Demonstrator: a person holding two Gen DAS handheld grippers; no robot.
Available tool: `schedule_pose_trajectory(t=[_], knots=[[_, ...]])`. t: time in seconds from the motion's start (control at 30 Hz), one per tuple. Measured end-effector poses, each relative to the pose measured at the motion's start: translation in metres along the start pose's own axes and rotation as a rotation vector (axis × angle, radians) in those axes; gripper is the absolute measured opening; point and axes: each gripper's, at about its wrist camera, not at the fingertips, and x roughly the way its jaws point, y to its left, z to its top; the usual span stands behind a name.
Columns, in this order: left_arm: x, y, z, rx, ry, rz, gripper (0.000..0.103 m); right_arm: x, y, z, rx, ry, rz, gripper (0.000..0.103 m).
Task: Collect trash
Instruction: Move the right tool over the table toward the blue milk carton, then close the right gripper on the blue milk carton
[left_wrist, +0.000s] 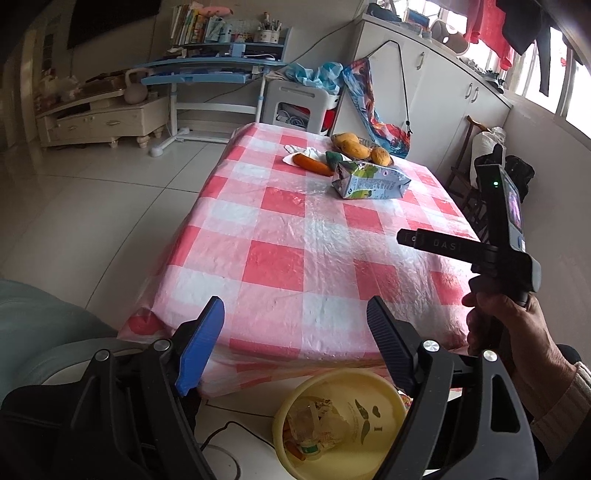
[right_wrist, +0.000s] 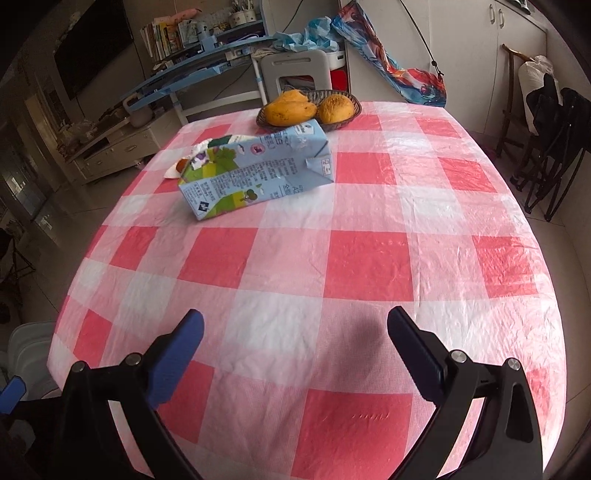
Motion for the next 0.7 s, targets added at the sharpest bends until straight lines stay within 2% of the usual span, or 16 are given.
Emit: schedule_pose_trajectory(t=[0.13,0.3,0.5,0.7], knots=[[0.0,0.014,0.002,-0.07,-0.002,0.013,0.076,-0.01,0.003,0.015,0.029,-0.052,0.052,0.095],[0.004,0.024,0.002,-0.128,0.002,0.034,0.076,0.003,0.016,0.044,0.031,-0.076,0.091,0.095],[0.011,0.019,0.003,-0.117,0.013,0.038,0.077,0.03,0.04,0.075,-0.019,-0.091,0.082,0.095],[0.016,0.016,0.005,-0.116,0.029,0.021,0.077,0.065,0.03,0.1,0.084,-0.057,0.064,0.094]])
